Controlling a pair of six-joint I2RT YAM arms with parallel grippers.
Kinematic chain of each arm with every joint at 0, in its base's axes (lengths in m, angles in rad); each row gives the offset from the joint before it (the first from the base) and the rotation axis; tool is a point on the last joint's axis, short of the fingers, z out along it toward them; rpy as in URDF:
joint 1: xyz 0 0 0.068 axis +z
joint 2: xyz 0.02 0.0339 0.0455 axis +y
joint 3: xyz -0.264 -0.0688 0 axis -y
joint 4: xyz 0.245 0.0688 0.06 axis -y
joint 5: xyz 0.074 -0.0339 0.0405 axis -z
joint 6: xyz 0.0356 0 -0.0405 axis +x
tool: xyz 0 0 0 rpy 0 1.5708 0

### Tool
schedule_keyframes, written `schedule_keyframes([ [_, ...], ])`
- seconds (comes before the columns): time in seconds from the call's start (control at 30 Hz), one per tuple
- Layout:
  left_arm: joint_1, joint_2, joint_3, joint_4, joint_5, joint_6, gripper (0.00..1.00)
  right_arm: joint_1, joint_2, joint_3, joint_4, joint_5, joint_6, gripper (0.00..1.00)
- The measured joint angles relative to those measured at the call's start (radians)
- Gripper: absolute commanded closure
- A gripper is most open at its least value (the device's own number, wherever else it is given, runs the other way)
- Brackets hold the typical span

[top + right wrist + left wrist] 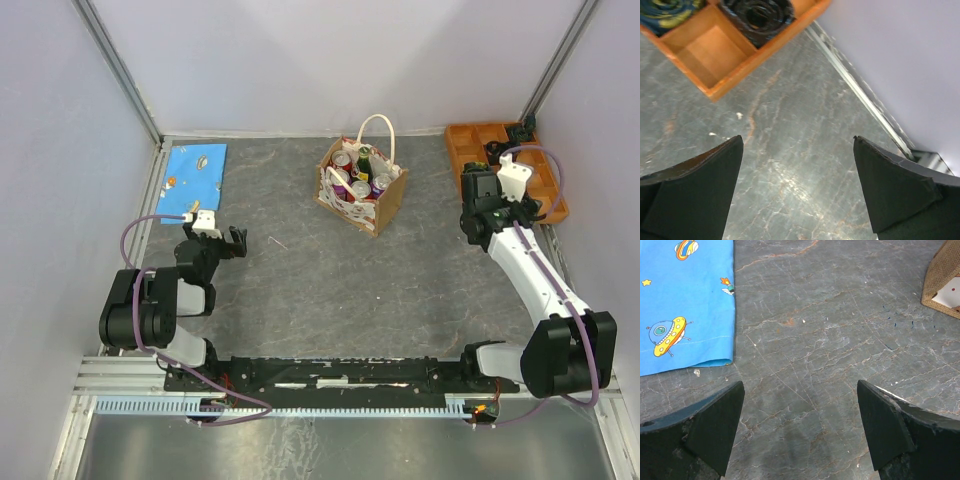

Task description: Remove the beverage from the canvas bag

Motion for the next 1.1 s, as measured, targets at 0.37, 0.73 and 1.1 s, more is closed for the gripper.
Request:
schedule_keyframes([
  [0.37,0.0,0.0,0.0,-0.001,0.0,0.0,0.01,0.111,0.16,0.3,0.147,-0.266,-0.137,0.28],
  [0.73,0.0,0.0,0.0,-0.001,0.0,0.0,0.01,0.278,0.385,0.595,0.192,-0.469,-0.25,0.62],
  [1.1,0.0,0.0,0.0,0.0,0.0,0.0,0.01,0.336,0.537,0.629,0.158,-0.604,-0.242,0.4],
])
